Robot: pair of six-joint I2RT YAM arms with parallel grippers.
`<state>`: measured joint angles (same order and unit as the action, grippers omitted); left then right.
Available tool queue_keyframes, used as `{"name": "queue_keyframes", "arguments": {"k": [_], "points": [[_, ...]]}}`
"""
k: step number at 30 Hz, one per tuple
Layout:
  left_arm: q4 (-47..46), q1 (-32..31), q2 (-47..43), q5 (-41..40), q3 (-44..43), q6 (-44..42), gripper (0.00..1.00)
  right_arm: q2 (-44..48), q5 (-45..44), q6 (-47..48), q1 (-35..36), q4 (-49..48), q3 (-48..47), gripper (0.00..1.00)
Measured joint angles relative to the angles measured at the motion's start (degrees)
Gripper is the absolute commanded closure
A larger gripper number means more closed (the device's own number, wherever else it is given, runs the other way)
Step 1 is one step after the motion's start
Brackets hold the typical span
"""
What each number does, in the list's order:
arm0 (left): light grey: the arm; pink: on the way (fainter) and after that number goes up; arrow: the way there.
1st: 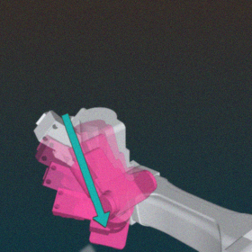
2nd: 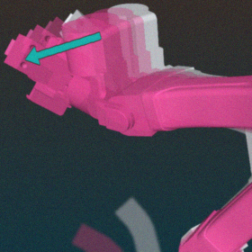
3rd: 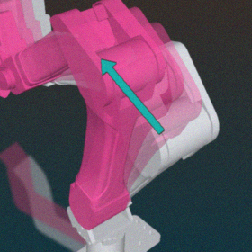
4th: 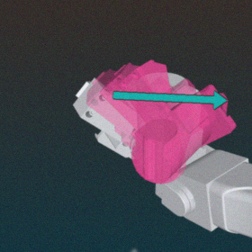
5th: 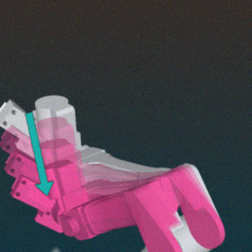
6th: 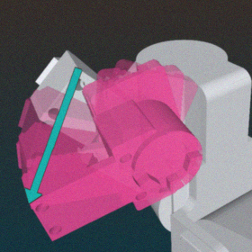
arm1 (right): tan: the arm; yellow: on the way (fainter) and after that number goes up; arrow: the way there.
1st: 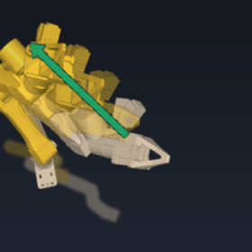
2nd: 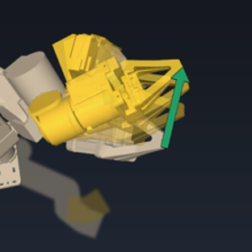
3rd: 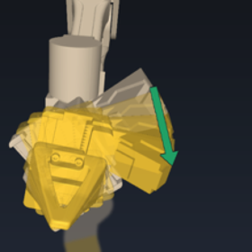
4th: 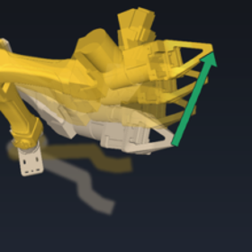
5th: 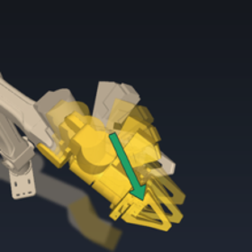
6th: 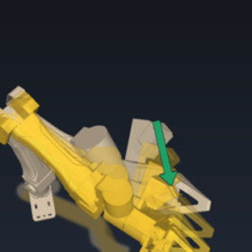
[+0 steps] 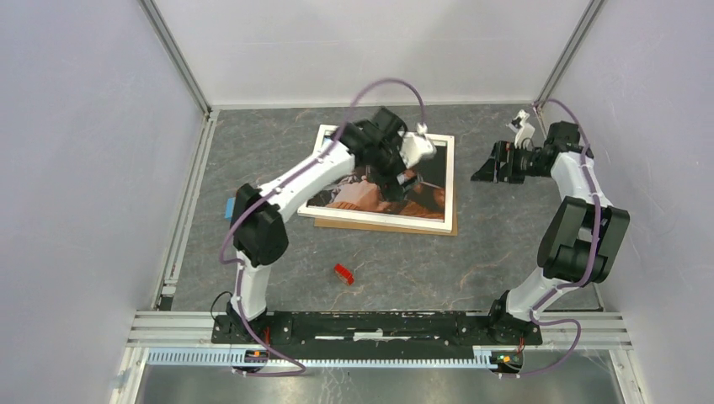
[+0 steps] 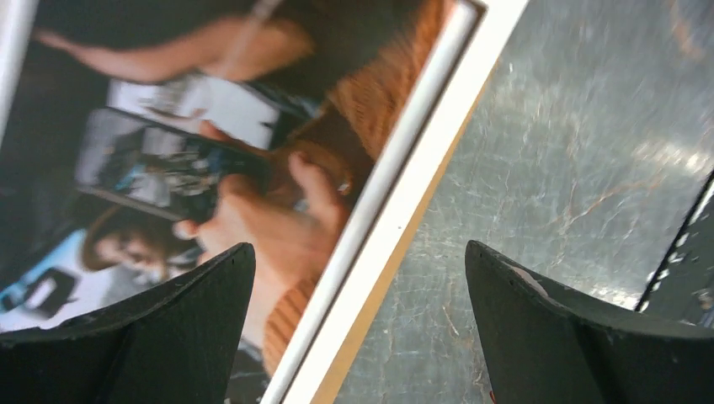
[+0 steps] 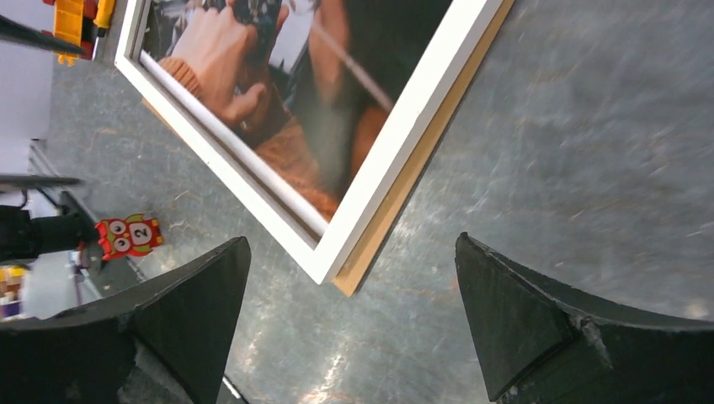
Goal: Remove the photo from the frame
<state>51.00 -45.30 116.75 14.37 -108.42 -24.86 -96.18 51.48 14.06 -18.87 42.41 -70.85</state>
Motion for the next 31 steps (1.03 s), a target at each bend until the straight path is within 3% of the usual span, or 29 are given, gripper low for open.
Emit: {"name": "queue_keyframes", "arguments": {"k": [6, 9, 16, 21, 26, 31], "points": [[6.7, 13.3, -3.0, 8.5, -15.6, 6.2, 0.0, -0.4, -1.7, 0.7, 1.1, -1.7, -11.5, 0.02], [7.6, 22.3, -6.7, 8.9, -16.3, 9.5, 0.0, 0.0, -3.4, 0.7, 2.7, -4.9, -14.8, 0.02], [8.2, 41.4, -15.4, 9.1, -5.1, 15.6, 0.0, 5.4, -9.9, 2.0, 9.7, -13.0, -10.0, 0.02], [6.6, 49.7, -19.3, 8.2, 8.2, 16.9, 0.0, 6.9, -14.0, 3.2, 13.2, -16.2, -2.5, 0.02], [4.3, 52.2, -21.6, 6.9, 20.7, 17.2, 0.0, 6.9, -18.0, 4.1, 13.0, -16.8, 4.3, 0.02], [1.9, 52.0, -22.4, 6.2, 26.0, 18.9, 0.0, 6.6, -20.3, 4.6, 13.0, -17.2, 6.0, 0.02]]}}
